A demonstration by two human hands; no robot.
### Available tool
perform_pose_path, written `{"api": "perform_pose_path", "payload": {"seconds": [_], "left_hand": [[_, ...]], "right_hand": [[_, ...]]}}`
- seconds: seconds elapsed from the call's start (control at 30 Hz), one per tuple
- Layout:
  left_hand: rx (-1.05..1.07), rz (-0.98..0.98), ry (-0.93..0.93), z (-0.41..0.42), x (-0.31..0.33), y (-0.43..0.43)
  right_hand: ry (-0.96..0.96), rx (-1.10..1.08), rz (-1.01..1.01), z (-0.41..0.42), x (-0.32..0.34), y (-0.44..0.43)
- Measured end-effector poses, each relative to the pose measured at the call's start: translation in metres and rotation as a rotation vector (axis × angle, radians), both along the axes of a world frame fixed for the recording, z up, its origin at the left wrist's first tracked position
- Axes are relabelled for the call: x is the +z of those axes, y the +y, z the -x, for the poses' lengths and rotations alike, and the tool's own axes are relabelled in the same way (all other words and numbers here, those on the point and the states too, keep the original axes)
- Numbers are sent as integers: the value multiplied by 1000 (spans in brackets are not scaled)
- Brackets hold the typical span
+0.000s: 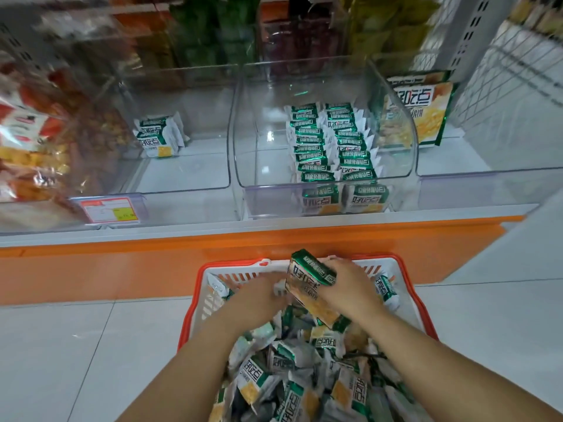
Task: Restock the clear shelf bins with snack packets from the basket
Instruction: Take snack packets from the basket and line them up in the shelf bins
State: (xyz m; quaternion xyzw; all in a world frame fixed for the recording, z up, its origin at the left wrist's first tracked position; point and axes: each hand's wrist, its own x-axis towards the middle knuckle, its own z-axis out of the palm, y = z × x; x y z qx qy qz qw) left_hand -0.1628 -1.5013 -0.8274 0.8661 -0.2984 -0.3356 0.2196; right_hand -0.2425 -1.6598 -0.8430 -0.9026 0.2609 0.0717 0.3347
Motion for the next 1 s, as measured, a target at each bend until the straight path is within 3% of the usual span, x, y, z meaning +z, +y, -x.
{"api": "perform_pose_path", "payload": {"seconds": [0.13,0.33,0.5,0.7,0.8,1.0], "left_hand": [[66,195,-140,7,45,-9],[-62,322,-161,29,116,-35],[-57,576,-318,49,166,-77],[-95,779,-461,54,197,-139],[-73,733,-446,37,191,-163],[-175,313,-388,-7,150,-188]], "right_hand": [[-43,180,64,16,62,-15],[-153,332,185,57,154,-39],[-352,236,680,81,200,-61],[-643,0,865,85,214,-108],[-666,-94,884,71,205,-137],[-491,-141,838,19,176,-182]]}}
